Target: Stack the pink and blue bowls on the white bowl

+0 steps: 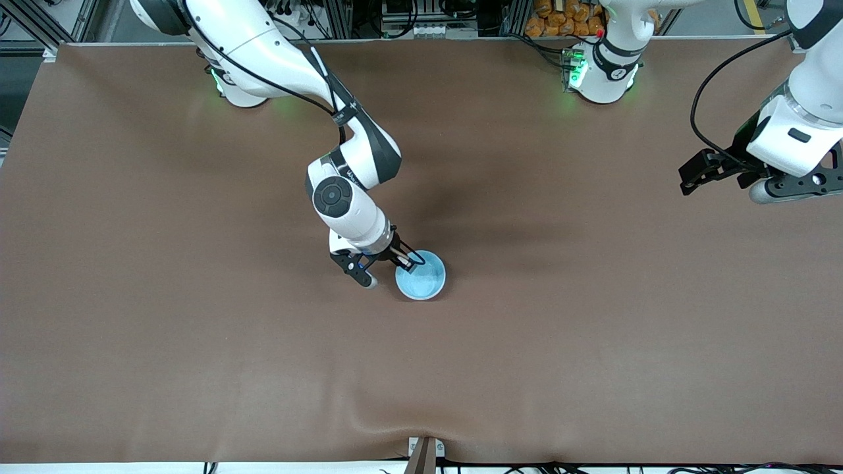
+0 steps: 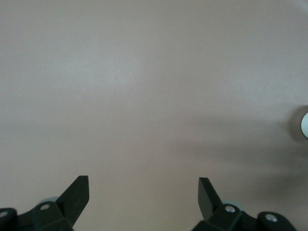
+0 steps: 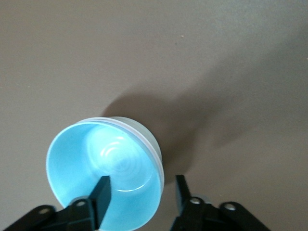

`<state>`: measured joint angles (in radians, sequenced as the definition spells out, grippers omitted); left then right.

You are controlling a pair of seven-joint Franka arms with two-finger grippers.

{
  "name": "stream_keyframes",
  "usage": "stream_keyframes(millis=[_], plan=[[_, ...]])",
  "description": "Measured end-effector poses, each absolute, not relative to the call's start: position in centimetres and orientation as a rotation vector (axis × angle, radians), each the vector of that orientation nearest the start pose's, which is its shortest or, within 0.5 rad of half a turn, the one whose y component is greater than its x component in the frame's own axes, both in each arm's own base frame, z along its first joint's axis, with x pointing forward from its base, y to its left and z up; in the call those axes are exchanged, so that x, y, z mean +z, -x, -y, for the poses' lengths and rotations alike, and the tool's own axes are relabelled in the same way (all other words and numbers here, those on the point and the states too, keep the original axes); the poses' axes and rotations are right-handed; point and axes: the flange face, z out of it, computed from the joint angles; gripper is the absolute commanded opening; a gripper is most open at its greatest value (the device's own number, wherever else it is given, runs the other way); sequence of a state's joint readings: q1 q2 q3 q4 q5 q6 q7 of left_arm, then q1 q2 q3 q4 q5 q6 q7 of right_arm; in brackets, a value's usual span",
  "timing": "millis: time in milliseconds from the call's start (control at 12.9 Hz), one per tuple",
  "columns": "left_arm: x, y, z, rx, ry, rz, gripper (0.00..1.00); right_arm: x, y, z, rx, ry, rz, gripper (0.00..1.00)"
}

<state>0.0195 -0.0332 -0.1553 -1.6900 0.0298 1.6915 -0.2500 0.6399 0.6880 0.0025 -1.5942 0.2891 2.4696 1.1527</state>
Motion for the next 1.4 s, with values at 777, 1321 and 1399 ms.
stream_keyframes(millis=[777, 1321, 1399], plan=[[60.6, -55.1, 6.3, -0.099, 3.156, 0.200, 1.00, 43.7, -63.0, -18.1, 0.257, 2.861, -0.585, 1.00], [64.3, -54.6, 6.1, -0.150, 3.160, 0.131, 1.00, 52.3, -56.9, -3.6, 0.133, 3.003, -0.205, 1.00], [64.3, -54.6, 6.1, -0.147, 3.160, 0.129, 1.00, 53.5, -56.1, -2.0, 0.117, 3.021, -0.134, 1.00]])
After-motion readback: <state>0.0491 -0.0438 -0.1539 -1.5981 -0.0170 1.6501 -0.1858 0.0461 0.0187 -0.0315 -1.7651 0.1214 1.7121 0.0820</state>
